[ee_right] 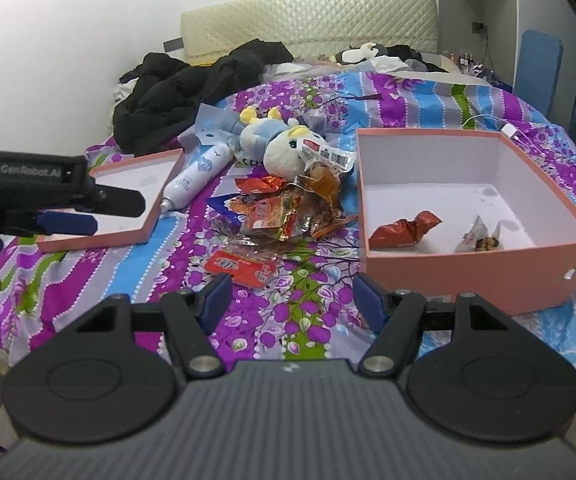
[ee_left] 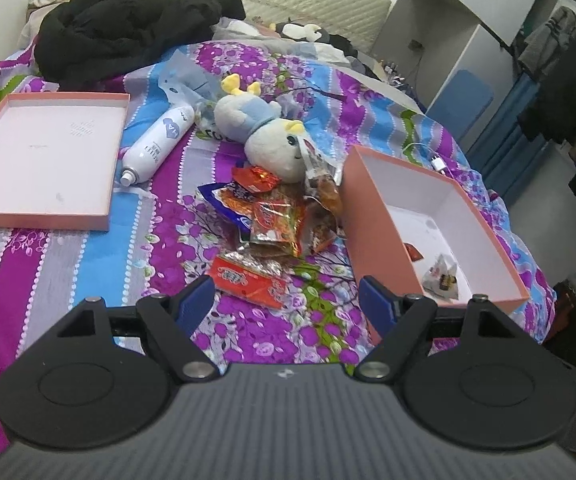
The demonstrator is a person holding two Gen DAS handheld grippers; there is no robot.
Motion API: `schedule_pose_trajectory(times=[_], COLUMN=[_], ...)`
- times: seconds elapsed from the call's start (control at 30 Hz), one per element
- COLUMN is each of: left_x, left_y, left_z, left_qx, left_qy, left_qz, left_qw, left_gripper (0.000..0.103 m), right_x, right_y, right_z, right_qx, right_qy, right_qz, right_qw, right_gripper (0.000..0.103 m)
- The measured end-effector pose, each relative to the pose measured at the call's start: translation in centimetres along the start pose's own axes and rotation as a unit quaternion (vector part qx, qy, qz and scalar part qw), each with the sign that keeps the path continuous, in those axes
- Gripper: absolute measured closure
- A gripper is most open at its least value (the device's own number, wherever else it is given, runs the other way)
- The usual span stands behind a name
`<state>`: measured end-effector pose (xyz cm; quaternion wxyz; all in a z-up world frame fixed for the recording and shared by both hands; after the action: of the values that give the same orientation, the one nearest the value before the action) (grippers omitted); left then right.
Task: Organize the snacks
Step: 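Move both tools back toward the snack pile, then grasp the blue snack bag with the left tool while the right grasps a red-orange bag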
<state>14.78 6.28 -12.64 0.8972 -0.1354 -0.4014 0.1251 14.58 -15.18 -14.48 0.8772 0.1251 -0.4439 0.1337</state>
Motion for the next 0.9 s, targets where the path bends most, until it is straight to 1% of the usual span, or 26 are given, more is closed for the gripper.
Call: schedule_pose_trajectory(times=[0.17, 0.43, 0.57, 0.77, 0.9], left_x=[1.3, 2.3, 2.8, 3.7, 4.5], left_y=[1.7, 4.7, 6.6, 9.5, 10.8], left_z=[-2.6, -6.9, -9.2, -13.5, -16.5], left_qx=[0.007, 0.018, 0.012, -0.001, -0.011], left_qy=[0.004, 0.013, 0.011, 0.015, 0.015], left_qz=[0.014, 0.037, 0.066, 0.121, 0.138], left_qw=[0.9999, 0.9991, 0.9977, 0.9926, 0.9903], left_gripper=[0.021, 0.021, 0.021, 0.021, 0.021], right_x=[1.0, 2.3, 2.5, 3.0, 3.3], right_y=[0.8, 2.5, 3.1, 3.8, 3.9], right_z=[-2.6, -7.2, -9.6, -14.1, -17.6], right_qx=[0.010, 0.033, 0.043, 0.057, 0.062], right_qy=[0.006, 0.018, 0.029, 0.043, 0.052], right_qz=[0.009, 0.024, 0.031, 0.036, 0.040], right_qw=[1.000, 0.999, 0.998, 0.997, 0.996], right_gripper=[0.034, 0.034, 0.034, 0.034, 0.034])
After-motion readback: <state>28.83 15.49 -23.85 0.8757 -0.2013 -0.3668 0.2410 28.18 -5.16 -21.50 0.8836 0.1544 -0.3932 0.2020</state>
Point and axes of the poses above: each gripper's, at about its wrist camera, not at the fingertips, and z roughly against the way its jaws point, y to its left, x to its top, the point moved 6 cm from there along -z, roughly the way its jaws point, and after that the axes turned 2 degrees about -y, right-handed, at the moved point
